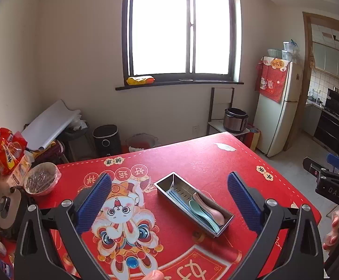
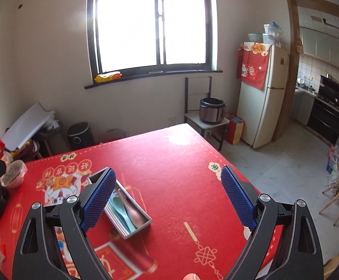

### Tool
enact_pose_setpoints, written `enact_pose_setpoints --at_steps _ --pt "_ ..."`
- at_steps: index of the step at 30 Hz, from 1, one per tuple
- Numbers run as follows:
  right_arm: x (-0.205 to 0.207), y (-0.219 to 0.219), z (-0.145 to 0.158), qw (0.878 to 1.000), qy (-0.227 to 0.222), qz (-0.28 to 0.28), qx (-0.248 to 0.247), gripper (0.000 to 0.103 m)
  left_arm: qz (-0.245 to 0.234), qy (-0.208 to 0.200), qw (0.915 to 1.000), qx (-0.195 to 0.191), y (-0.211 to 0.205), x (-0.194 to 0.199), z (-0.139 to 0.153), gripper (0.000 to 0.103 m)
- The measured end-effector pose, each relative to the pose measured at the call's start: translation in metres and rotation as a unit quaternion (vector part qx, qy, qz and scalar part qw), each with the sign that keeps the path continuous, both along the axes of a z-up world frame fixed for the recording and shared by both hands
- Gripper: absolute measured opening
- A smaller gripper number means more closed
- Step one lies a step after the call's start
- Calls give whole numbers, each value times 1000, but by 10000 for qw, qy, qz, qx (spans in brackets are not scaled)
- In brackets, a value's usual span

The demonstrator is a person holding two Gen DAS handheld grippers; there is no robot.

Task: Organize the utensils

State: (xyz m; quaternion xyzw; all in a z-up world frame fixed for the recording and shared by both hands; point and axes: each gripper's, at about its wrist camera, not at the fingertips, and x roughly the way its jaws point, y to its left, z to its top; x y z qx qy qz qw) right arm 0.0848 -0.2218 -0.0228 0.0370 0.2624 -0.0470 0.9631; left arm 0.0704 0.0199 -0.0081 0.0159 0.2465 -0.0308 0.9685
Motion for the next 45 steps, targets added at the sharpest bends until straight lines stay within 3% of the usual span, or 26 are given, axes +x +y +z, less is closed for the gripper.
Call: enact_pose_setpoints --at_steps 16,45 --pt "-11 5 7 9991 -226 -285 -226 88 -146 -153 9998 45 0 3 -2 97" --pt "-13 -3 9 9978 -217 -554 -276 88 -274 -93 9996 -6 -9 7 -9 97"
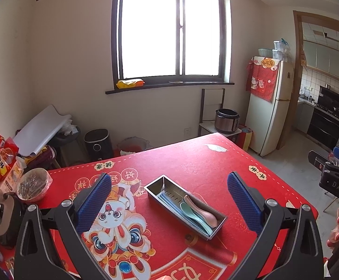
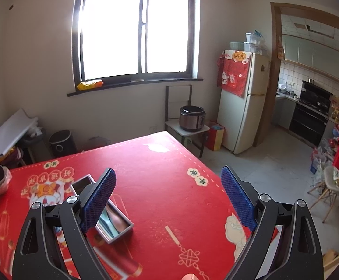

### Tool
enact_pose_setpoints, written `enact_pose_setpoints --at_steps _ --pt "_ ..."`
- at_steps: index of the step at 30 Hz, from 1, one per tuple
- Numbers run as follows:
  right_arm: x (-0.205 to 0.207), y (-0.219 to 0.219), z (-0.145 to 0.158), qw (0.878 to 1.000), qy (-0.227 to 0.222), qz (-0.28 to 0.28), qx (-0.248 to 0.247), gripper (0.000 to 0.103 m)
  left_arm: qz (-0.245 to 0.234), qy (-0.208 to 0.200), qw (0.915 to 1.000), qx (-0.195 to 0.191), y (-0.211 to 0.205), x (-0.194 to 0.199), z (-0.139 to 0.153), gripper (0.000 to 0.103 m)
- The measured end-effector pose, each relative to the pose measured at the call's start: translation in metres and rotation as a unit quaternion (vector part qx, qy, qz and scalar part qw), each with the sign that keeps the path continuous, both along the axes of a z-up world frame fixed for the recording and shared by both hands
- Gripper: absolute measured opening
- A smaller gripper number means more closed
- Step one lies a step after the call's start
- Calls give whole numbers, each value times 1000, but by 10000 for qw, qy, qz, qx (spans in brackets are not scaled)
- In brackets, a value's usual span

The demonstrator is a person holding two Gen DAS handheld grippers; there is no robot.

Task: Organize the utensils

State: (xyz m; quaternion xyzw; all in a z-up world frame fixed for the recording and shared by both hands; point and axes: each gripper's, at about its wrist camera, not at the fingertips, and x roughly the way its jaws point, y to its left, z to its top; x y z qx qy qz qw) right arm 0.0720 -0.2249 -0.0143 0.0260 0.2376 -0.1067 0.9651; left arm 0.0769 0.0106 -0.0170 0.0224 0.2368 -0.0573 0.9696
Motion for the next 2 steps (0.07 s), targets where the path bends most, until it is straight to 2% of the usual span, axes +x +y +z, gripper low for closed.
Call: enact_pose_setpoints --at_steps 2 --pt "-2 -1 0 10000 -1 -9 2 88 -2 0 10000 7 0 0 0 97"
